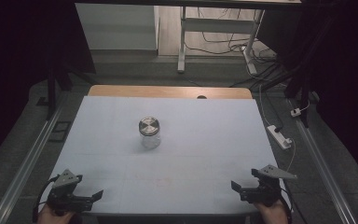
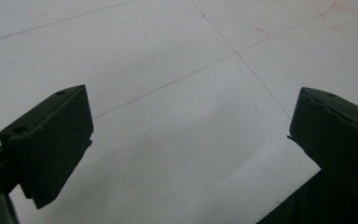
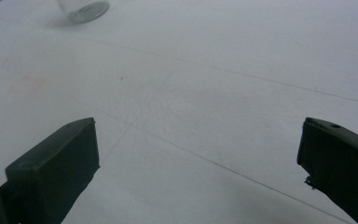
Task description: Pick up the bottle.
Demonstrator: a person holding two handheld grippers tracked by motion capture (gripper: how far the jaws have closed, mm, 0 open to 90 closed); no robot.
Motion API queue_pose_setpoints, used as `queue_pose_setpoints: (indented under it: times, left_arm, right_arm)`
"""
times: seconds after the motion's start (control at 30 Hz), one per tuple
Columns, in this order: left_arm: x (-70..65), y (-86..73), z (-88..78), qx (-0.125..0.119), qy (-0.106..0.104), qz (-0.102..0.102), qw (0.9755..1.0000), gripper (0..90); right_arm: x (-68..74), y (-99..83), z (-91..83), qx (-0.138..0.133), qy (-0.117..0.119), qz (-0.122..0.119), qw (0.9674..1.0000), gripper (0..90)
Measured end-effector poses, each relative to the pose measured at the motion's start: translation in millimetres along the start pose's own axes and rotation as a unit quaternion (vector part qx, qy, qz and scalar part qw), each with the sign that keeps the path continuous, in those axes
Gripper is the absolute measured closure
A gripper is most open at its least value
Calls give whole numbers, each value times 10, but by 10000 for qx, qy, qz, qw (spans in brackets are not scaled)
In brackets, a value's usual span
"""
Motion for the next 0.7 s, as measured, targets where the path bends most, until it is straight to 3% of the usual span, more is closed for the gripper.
queue_pose_setpoints:
  times: [0.43, 0.7]
  left_arm:
    - [-14, -7, 27, 119, -53, 54, 9999, 6]
    - [-19, -10, 30, 150, -44, 74, 9999, 6]
  right_arm:
    - [72, -26, 31, 177, 151, -293, 9993, 0]
    - [74, -26, 31, 175, 130, -308, 9993, 0]
Point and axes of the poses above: each handheld gripper's, and its own axes: z roughly forward along the jaws, y roughly out of its top, x roughly to its left, the point moved 9 cm from there along z, roughly forward along the jaws, and after that the axes turned 5 degrees about -y, right-handed, at the moved point
